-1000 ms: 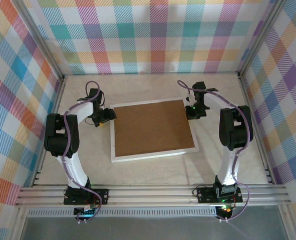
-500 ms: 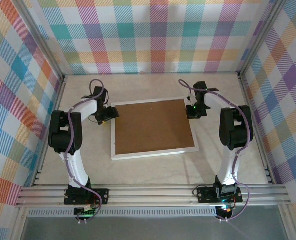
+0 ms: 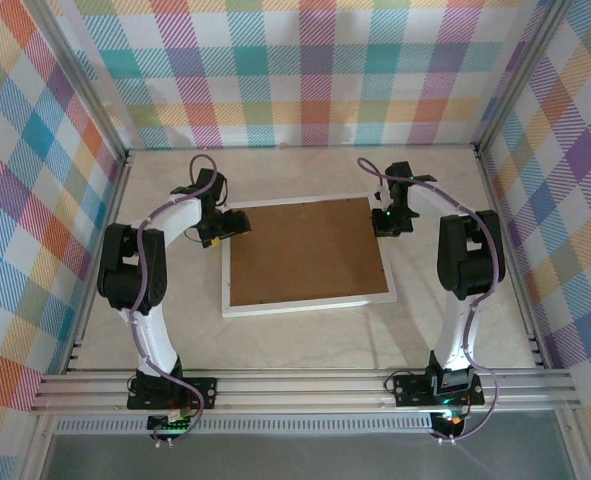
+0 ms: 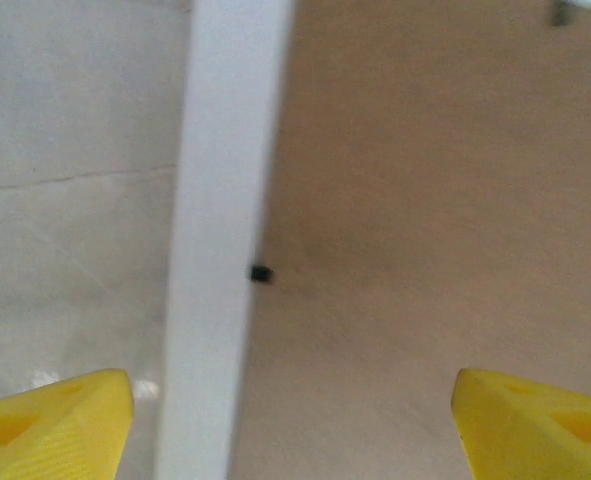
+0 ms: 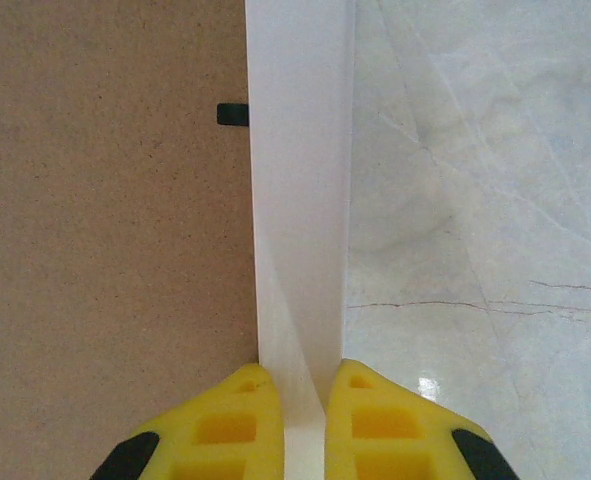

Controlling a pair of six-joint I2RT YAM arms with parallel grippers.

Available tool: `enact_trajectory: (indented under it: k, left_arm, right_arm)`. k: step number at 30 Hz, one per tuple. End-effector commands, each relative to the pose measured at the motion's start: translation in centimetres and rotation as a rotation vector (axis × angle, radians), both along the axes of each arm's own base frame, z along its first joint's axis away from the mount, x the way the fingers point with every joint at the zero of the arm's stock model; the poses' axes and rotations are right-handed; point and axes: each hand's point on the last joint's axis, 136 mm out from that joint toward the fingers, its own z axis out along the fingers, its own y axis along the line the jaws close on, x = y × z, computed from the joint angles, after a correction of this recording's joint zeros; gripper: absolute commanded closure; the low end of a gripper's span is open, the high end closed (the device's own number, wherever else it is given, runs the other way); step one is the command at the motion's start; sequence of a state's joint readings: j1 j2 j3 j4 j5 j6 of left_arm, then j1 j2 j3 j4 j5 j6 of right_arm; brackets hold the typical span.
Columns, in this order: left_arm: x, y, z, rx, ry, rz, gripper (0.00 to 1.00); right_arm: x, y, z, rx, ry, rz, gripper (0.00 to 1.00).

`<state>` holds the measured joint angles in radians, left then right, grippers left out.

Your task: Put the photo into the frame

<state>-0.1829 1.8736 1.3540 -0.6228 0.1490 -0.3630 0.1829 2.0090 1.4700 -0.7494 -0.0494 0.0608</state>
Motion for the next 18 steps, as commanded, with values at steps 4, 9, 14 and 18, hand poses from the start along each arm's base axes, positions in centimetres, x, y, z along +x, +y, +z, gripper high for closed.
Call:
enact_trajectory:
  k: [4, 9, 14, 18]
  left_arm:
    - [-0.4, 2.9, 6.7, -0.039, -0.158, 0.121, 0.14]
    - [-3.4, 4.9, 6.8, -0.027, -0.166, 0.188, 0.12]
    - [-6.9, 5.7, 5.1, -0.015, -0.113, 0.2, 0.12]
    - [-9.9, 5.6, 3.3, -0.021, -0.039, 0.193, 0.12]
  right_arm:
    - [-1.5, -0.2, -2.6, -0.014, 0.093, -0.033, 1.0]
    - [-1.5, -0.2, -2.4, -0.015, 0.086, -0.035, 1.0]
    - [-1.4, 0.0, -2.3, -0.001, 0.084, -0.035, 1.0]
    - [-1.5, 0.1, -2.3, 0.005, 0.088, -0.031, 1.0]
